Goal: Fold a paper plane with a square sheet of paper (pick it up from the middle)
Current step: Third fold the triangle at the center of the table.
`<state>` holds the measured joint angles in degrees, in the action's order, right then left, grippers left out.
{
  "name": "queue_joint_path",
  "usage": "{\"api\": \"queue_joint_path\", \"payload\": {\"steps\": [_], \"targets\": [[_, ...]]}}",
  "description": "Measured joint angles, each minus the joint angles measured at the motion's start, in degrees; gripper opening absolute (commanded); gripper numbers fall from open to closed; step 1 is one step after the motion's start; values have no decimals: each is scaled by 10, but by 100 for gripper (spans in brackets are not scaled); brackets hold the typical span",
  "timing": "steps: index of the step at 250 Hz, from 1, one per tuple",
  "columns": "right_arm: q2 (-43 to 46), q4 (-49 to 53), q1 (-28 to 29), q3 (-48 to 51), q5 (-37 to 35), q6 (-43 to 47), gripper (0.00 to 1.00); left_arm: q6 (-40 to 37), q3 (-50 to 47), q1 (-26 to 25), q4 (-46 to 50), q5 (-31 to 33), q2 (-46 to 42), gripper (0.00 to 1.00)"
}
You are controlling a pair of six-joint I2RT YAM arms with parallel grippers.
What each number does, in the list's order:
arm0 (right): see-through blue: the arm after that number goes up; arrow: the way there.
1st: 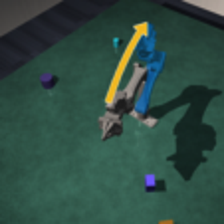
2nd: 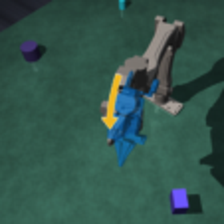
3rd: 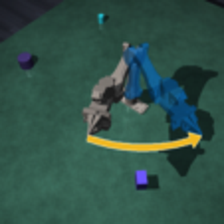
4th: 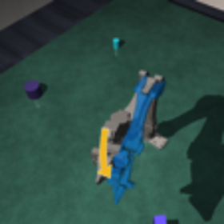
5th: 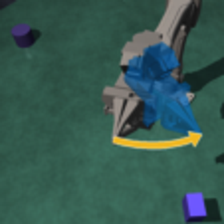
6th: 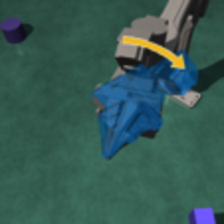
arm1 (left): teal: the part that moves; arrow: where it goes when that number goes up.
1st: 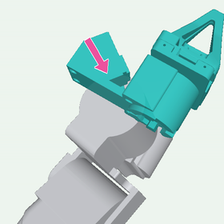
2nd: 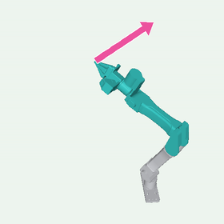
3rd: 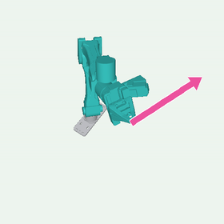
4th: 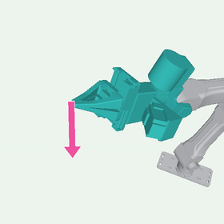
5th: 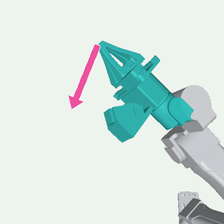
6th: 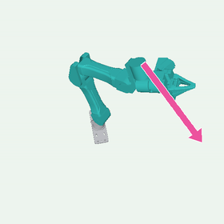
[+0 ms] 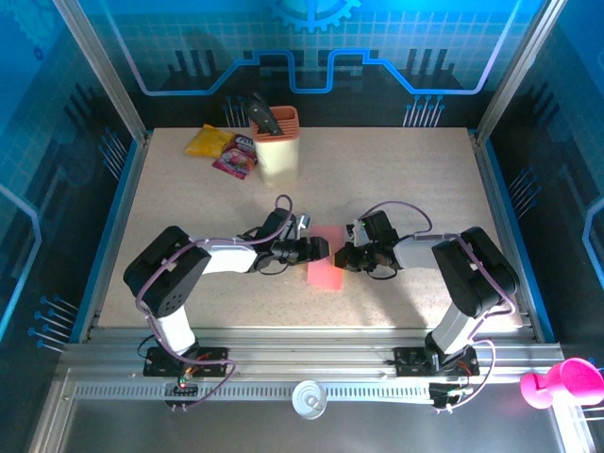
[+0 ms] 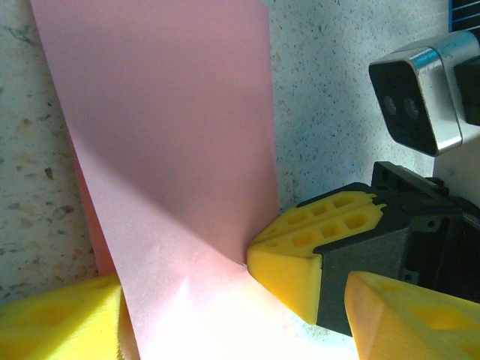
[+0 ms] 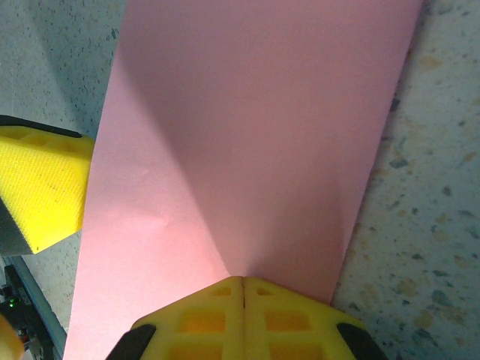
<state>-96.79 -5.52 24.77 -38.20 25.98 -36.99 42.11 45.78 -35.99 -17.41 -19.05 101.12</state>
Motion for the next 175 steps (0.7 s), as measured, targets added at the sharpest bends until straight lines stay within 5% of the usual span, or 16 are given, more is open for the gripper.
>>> {"api": "queue_joint_path", "payload": {"steps": [175], "targets": [[0,32,0,-15,-7,12,0,-49,-10,22,-23,-38,24,10]]}}
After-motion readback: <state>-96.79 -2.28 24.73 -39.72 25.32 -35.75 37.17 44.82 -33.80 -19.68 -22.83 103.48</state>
